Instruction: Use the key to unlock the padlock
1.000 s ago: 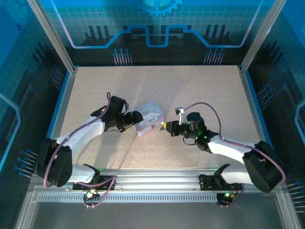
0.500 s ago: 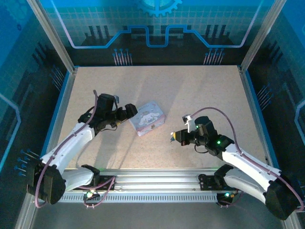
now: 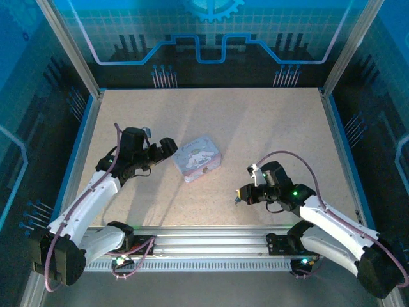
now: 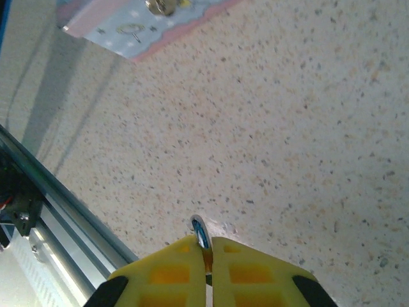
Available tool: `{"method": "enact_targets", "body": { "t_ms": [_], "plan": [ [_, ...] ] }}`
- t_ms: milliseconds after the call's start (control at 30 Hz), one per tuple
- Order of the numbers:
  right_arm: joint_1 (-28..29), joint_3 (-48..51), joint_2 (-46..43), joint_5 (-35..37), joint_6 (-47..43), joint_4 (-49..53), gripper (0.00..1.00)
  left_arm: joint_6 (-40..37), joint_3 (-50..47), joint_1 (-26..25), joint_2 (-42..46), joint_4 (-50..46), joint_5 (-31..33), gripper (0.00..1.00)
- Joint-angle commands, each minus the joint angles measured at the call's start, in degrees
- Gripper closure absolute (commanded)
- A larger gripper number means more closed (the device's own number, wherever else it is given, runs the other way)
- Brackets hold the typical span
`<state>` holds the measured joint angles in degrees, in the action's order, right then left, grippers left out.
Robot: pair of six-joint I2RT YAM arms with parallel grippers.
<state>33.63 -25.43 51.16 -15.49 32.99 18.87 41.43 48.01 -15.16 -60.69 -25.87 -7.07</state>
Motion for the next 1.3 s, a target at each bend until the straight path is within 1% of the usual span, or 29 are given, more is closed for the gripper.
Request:
{"method": "enact_targets", "body": {
  "t_ms": [0, 633, 833, 1067, 1167, 1267],
  "plan": [
    [-0.89, 1.04, 2.15, -1.89, 0.67, -0.07, 0.91, -1.44, -0.90, 0.82, 0.83, -1.30, 0.66, 0.01],
    [-2.42, 1.26, 17.78, -5.92, 0.93, -11.30, 0.89, -1.46, -1.10, 1.97, -0.71, -1.37, 0.58, 0.01],
    [-3.13, 1.26, 18.72, -5.50, 0.78, -11.27, 0.87, -1.53, -1.17, 2.24, -0.90, -1.51, 0.53, 0.01],
    [-3.76, 1.70, 17.39, -5.11, 0.78, -10.62, 0.86, -1.57, -1.12, 2.50, -0.84, -1.65, 0.48, 0.01],
    [-3.92, 1.80, 16.71, -4.80, 0.67, -10.13, 0.83, -1.48, -1.23, 2.56, -0.84, -1.64, 0.45, 0.01],
    [-4.19, 1.95, 15.97, -4.39, 0.65, -9.72, 0.79, -1.35, -1.22, 2.59, -0.84, -1.62, 0.30, 0.01]
  ]
}}
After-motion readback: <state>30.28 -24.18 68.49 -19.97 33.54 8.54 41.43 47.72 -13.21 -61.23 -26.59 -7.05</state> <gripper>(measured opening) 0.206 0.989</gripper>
